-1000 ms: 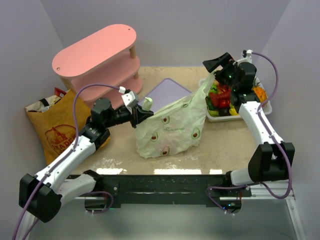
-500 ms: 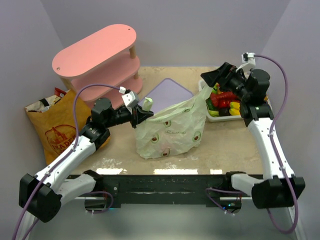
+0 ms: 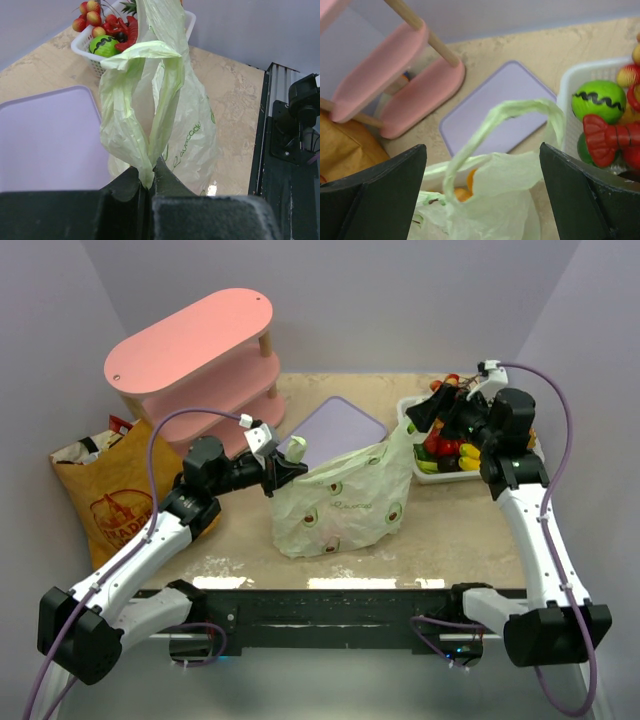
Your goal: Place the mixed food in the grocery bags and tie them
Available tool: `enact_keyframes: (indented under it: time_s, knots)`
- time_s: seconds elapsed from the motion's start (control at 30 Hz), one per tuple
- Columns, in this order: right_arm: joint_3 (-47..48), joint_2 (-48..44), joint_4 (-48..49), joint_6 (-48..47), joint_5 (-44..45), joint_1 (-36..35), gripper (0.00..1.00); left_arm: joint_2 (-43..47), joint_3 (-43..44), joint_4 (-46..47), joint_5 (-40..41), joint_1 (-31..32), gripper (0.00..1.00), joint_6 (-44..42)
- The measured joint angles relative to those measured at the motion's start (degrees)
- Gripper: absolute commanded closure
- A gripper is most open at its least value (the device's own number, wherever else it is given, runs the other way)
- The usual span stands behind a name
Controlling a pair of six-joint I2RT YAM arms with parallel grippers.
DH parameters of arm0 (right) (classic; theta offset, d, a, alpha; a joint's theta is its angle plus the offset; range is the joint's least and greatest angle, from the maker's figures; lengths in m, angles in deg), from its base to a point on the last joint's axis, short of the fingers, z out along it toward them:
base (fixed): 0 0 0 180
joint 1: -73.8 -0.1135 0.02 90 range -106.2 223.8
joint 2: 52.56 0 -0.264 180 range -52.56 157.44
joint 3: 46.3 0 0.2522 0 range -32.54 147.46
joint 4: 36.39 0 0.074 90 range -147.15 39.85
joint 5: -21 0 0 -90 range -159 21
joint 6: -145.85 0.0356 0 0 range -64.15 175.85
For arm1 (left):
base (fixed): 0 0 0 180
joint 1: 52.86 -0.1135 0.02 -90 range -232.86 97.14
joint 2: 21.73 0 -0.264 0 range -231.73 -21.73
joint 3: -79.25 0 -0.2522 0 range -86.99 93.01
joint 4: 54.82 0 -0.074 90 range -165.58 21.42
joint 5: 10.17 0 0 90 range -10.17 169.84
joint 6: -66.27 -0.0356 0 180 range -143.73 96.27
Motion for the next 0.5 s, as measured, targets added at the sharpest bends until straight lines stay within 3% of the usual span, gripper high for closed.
enact_keyframes:
  time_s: [0.5]
  knots:
    - [-5.79, 4.22, 1.46, 0.22, 3.15, 0.00, 0.01, 0.00, 0.00, -0.02, -0.20, 0.33, 1.00, -0.02]
